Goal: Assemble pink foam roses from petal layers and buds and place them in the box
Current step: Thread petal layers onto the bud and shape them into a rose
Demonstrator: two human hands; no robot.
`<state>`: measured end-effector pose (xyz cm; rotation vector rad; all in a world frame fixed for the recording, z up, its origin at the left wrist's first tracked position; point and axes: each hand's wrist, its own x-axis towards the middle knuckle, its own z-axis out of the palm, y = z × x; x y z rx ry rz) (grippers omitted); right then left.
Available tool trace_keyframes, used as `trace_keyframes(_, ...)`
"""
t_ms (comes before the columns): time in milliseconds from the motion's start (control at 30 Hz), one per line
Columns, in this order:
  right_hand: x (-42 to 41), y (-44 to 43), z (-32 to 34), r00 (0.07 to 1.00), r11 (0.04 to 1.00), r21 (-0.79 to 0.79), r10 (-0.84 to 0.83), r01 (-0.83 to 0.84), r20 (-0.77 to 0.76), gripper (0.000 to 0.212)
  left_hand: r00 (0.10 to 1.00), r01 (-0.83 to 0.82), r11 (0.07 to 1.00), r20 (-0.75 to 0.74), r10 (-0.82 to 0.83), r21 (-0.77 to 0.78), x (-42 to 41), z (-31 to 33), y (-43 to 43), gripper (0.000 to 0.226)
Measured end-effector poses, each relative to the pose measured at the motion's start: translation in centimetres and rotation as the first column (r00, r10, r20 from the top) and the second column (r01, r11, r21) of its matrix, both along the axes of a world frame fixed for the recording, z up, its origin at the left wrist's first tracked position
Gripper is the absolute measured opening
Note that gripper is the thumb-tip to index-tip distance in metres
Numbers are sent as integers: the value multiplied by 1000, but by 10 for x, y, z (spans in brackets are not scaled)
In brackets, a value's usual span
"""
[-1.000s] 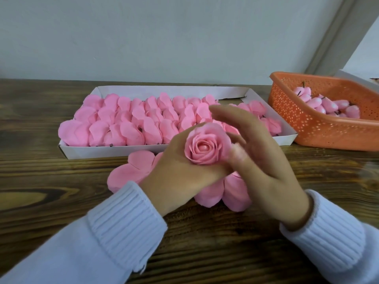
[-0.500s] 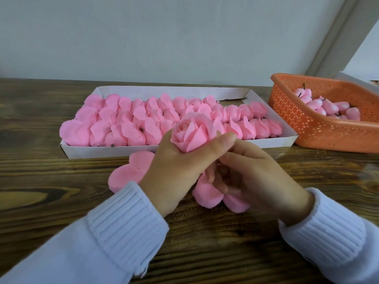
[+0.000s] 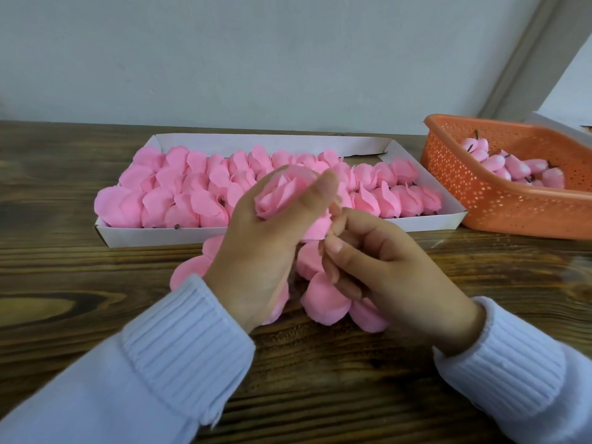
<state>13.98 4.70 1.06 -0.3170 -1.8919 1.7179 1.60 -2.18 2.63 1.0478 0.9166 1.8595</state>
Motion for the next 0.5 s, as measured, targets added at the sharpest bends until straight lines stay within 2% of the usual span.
trace_keyframes(100, -1, -1, -1, 1000, 1000, -28, -8, 8, -12, 14, 996, -4, 1000, 84, 5, -21, 1, 3, 0, 29)
trace_keyframes(167, -2, -3, -1, 998, 985, -172, 12, -23, -63, 9, 994, 13, 999, 110, -10, -33, 2, 3, 0, 32)
trace_keyframes(233, -4, -7, -1, 989, 944, -313, 65, -103, -131, 28, 996, 20, 998, 89, -14, -65, 3, 4, -1, 31)
trace_keyframes(267, -5, -8, -3, 985, 935, -335, 70, -120, -157, 32, 998, 18, 996, 65, -13, -83, 3, 3, -1, 30)
trace_keyframes(400, -7, -11, -4, 980, 953, -287, 37, -93, -195, 25, 995, 45, 994, -82, -53, -99, 5, -4, -2, 19)
trace_keyframes(500, -6, -12, -3, 978, 958, -278, 11, -70, -210, 17, 984, 141, 986, -95, -149, -90, 7, -7, -2, 15)
